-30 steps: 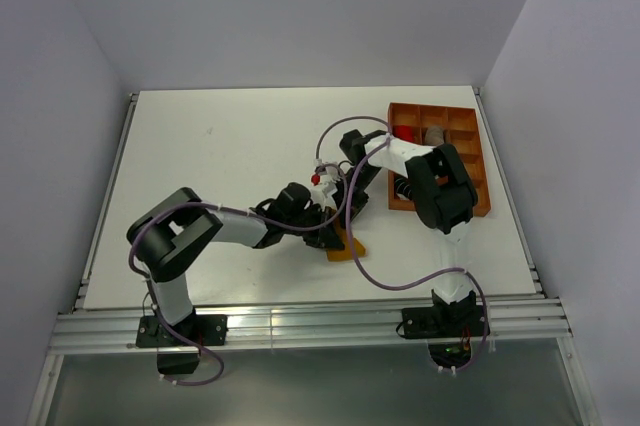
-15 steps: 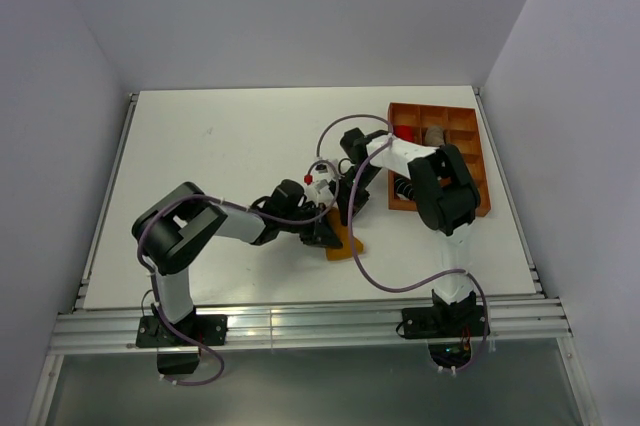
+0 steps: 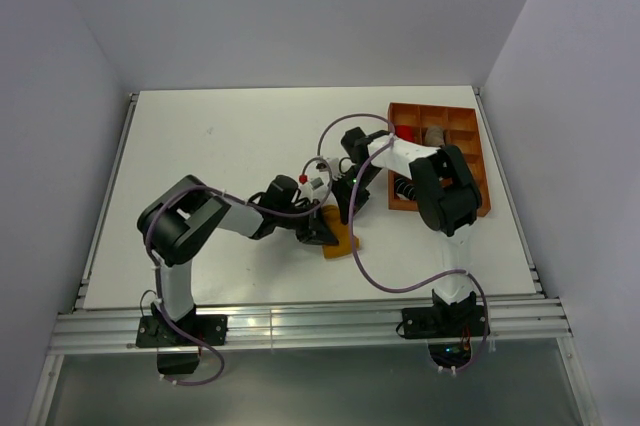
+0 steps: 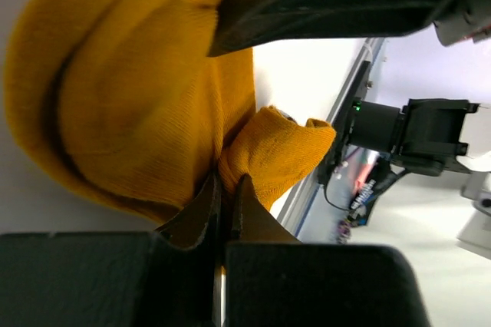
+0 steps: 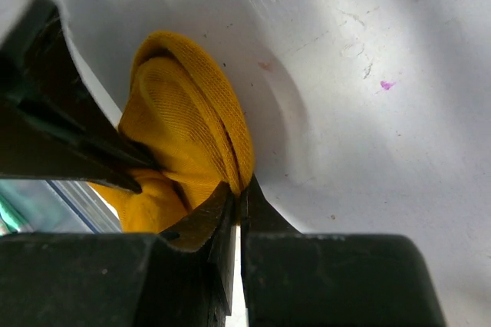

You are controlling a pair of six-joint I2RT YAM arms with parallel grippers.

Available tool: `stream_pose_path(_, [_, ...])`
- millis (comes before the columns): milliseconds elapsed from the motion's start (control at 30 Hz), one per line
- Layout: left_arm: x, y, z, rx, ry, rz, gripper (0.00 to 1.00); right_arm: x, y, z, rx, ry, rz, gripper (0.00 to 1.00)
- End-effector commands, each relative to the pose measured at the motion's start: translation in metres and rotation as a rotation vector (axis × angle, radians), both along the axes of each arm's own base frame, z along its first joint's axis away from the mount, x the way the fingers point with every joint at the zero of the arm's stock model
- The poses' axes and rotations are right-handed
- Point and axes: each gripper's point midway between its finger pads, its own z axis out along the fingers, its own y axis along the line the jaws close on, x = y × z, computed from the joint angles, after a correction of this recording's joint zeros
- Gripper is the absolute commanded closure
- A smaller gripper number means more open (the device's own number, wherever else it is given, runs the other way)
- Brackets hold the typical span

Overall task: Roll the socks
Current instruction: Roll the sock at the center of the board.

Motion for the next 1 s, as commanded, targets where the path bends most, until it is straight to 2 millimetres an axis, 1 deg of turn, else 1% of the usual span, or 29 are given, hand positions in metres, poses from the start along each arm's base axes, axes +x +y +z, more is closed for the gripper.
stream_pose_path(0, [-0.048, 0.059, -0.081, 0.314, 0.250, -0.003, 1.00, 0.050, -0.007, 0.000, 0.001, -0.224, 0.005, 0.98])
stream_pose_path(100, [-0.047, 0.059, -0.083, 0.322, 0.281, -0.004, 1.00, 0.051, -0.005, 0.004, 0.013, -0.233, 0.003, 0.97])
stream_pose_path(167, [-0.050, 0.066, -0.089, 0.363, 0.301, -0.008, 1.00, 0.050, -0.004, 0.006, 0.023, -0.238, 0.009, 0.97])
stream_pose_path(200, [-0.052, 0.068, -0.094, 0.375, 0.317, -0.012, 1.00, 0.048, -0.004, 0.007, 0.031, -0.241, 0.018, 0.95])
stream_pose_path(233, [-0.052, 0.069, -0.095, 0.384, 0.321, -0.012, 1.00, 0.048, -0.003, 0.009, 0.043, -0.247, 0.023, 0.91])
stream_pose_path(267, [-0.051, 0.072, -0.096, 0.390, 0.324, -0.011, 1.00, 0.048, -0.003, 0.011, 0.053, -0.254, 0.028, 0.81])
stream_pose_path(300, [-0.053, 0.075, -0.099, 0.404, 0.334, -0.010, 1.00, 0.046, -0.004, 0.016, 0.062, -0.271, 0.031, 0.75])
stream_pose_path(333, [-0.052, 0.075, -0.099, 0.408, 0.334, -0.008, 1.00, 0.049, -0.002, 0.020, 0.077, -0.294, 0.029, 0.70])
stream_pose_path(367, [-0.052, 0.076, -0.101, 0.415, 0.336, -0.004, 1.00, 0.050, -0.005, 0.023, 0.089, -0.303, 0.021, 0.62])
stream_pose_path(400, [-0.052, 0.078, -0.104, 0.427, 0.344, 0.000, 1.00, 0.053, -0.005, 0.033, 0.104, -0.333, 0.021, 0.59])
stream_pose_path(433, [-0.053, 0.079, -0.105, 0.431, 0.348, 0.000, 1.00, 0.056, -0.007, 0.039, 0.114, -0.352, 0.014, 0.56])
stream_pose_path(467, [-0.056, 0.082, -0.109, 0.441, 0.364, 0.000, 1.00, 0.060, -0.010, 0.049, 0.130, -0.377, 0.000, 0.54])
stream_pose_path(500, [-0.057, 0.083, -0.111, 0.447, 0.369, 0.001, 1.00, 0.063, -0.012, 0.050, 0.136, -0.378, -0.011, 0.53])
stream_pose_path(533, [-0.059, 0.084, -0.114, 0.451, 0.378, 0.004, 1.00, 0.065, -0.014, 0.061, 0.149, -0.403, -0.016, 0.53])
stream_pose_path(600, [-0.064, 0.089, -0.119, 0.463, 0.400, 0.005, 1.00, 0.068, -0.022, 0.074, 0.192, -0.434, -0.024, 0.53])
stream_pose_path(633, [-0.063, 0.087, -0.119, 0.450, 0.394, 0.006, 1.00, 0.067, -0.025, 0.089, 0.218, -0.475, -0.019, 0.53])
stream_pose_path(667, [-0.063, 0.087, -0.119, 0.444, 0.402, 0.011, 1.00, 0.058, -0.029, 0.090, 0.240, -0.478, -0.011, 0.52])
stream_pose_path(700, [-0.065, 0.087, -0.119, 0.438, 0.413, 0.010, 1.00, 0.057, -0.033, 0.097, 0.270, -0.522, 0.014, 0.52])
stream_pose_path(733, [-0.066, 0.087, -0.119, 0.437, 0.416, 0.008, 1.00, 0.051, -0.035, 0.116, 0.298, -0.594, 0.042, 0.51])
stream_pose_path(767, [-0.066, 0.088, -0.120, 0.434, 0.416, 0.008, 1.00, 0.034, -0.038, 0.105, 0.303, -0.590, 0.073, 0.48])
stream_pose_path(833, [-0.066, 0.087, -0.119, 0.430, 0.426, 0.002, 1.00, 0.022, -0.038, 0.111, 0.336, -0.695, 0.161, 0.45])
stream_pose_path(867, [-0.067, 0.088, -0.121, 0.435, 0.433, 0.000, 1.00, 0.005, -0.042, 0.107, 0.331, -0.747, 0.221, 0.44])
stream_pose_path(933, [-0.066, 0.088, -0.121, 0.434, 0.437, -0.001, 1.00, -0.005, -0.040, 0.105, 0.302, -0.852, 0.306, 0.43])
stream_pose_path(967, [-0.067, 0.089, -0.122, 0.439, 0.444, 0.001, 1.00, -0.020, -0.045, 0.098, 0.288, -0.903, 0.349, 0.41])
